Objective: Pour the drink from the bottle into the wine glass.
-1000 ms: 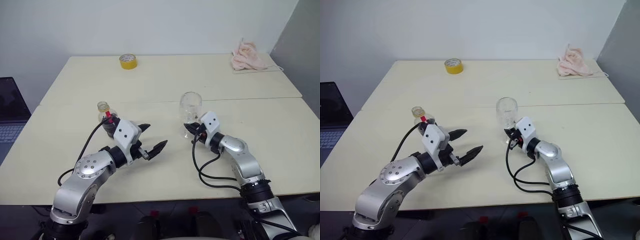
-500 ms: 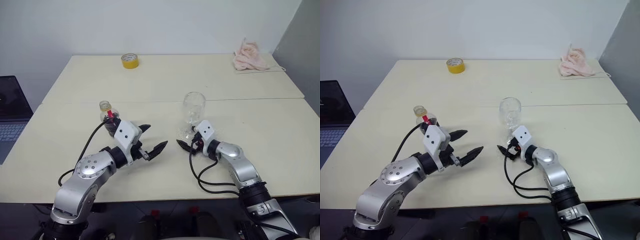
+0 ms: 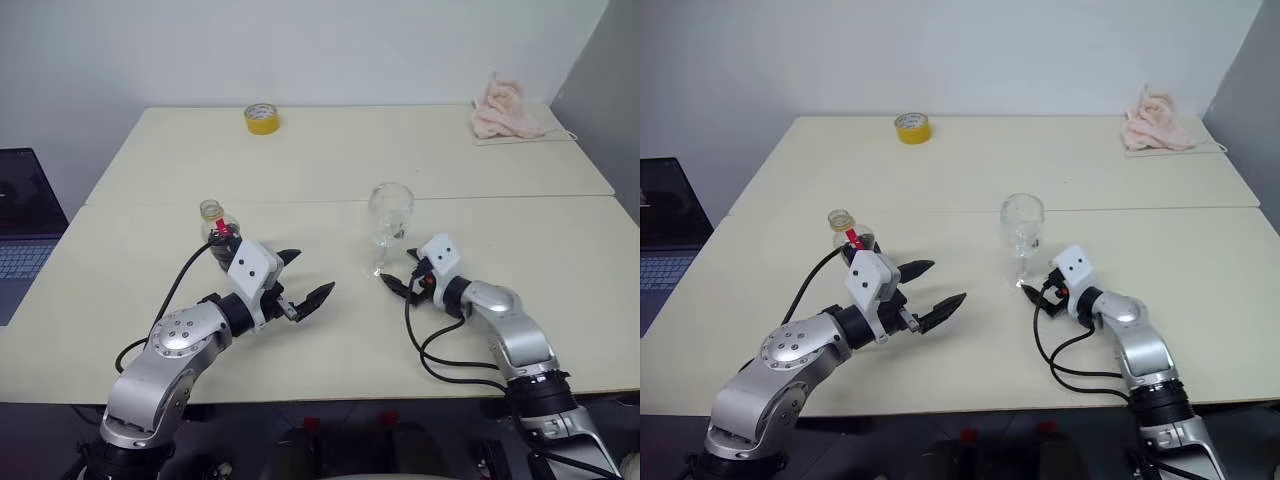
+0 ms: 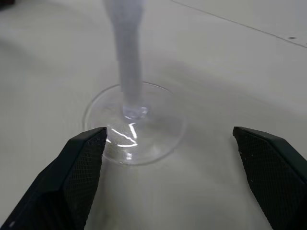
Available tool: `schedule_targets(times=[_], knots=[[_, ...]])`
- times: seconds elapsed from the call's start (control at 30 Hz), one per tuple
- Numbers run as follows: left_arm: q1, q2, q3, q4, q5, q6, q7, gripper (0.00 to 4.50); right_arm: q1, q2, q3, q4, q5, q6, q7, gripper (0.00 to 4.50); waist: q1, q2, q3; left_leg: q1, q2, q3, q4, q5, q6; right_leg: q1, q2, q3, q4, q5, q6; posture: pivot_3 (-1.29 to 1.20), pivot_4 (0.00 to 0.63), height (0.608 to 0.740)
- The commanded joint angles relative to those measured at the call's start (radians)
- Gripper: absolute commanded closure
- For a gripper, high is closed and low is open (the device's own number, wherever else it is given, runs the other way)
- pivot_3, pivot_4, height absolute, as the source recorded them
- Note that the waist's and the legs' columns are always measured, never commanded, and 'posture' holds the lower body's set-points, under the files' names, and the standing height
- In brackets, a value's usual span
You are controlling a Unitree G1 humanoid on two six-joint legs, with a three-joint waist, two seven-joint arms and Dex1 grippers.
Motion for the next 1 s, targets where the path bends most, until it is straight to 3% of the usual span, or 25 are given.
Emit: schedule_targets(times=[0.03, 0.33, 0.53, 0.67, 0.87, 1.0], knots=[[0.002, 0.008, 0.03, -0.002, 0.008, -0.035, -0.006, 0.0, 0.023, -0.033, -0.04, -0.091, 0.049, 0.03, 0.032, 0.01, 0.0, 0.0, 0.001, 0.0, 0.0, 0.0, 0.0, 0.0, 0.0, 0.0, 0.0, 0.0, 0.0, 0.0, 0.0, 0.0, 0.15, 0.74], [0.066, -0.028, 0.102, 0.005, 0.002, -0.082, 0.033, 0.0, 0.063, -0.221, -0.123, -0.216, 0.174, 0.138, 0.187, 0.01, 0.004, 0.0, 0.01, -0.001, 0.0, 0.0, 0.0, 0.0, 0.0, 0.0, -0.001, 0.0, -0.001, 0.0, 0.0, 0.0, 0.15, 0.74], [0.2, -0.065, 0.192, -0.127, -0.03, -0.072, 0.103, 0.0, 0.06, -0.43, -0.307, -0.206, 0.351, 0.161, 0.401, 0.01, 0.005, -0.001, 0.017, -0.004, -0.001, 0.0, 0.001, 0.0, 0.0, 0.0, -0.002, -0.001, -0.003, 0.0, 0.0, 0.0, 0.15, 0.74], [0.285, -0.092, 0.18, -0.166, -0.013, -0.081, 0.136, 0.0, 0.022, -0.535, -0.376, -0.16, 0.4, 0.149, 0.486, 0.01, 0.005, -0.002, 0.018, -0.003, 0.0, 0.001, 0.001, 0.0, 0.0, 0.0, -0.002, -0.001, -0.004, 0.0, 0.0, 0.0, 0.15, 0.74], [0.314, -0.154, 0.164, -0.145, 0.045, -0.135, 0.203, 0.0, -0.107, -0.595, -0.402, -0.126, 0.468, 0.156, 0.545, 0.01, 0.01, -0.002, 0.018, -0.004, 0.0, 0.001, 0.002, 0.0, 0.001, 0.001, -0.002, -0.002, -0.004, 0.0, 0.0, 0.0, 0.15, 0.74], [0.418, -0.212, 0.168, -0.197, 0.103, -0.18, 0.274, 0.0, -0.193, -0.603, -0.361, -0.115, 0.468, 0.138, 0.57, 0.01, 0.009, -0.003, 0.018, -0.006, 0.0, 0.001, 0.001, 0.0, 0.001, 0.0, -0.002, -0.002, -0.005, 0.0, 0.0, 0.0, 0.15, 0.74]])
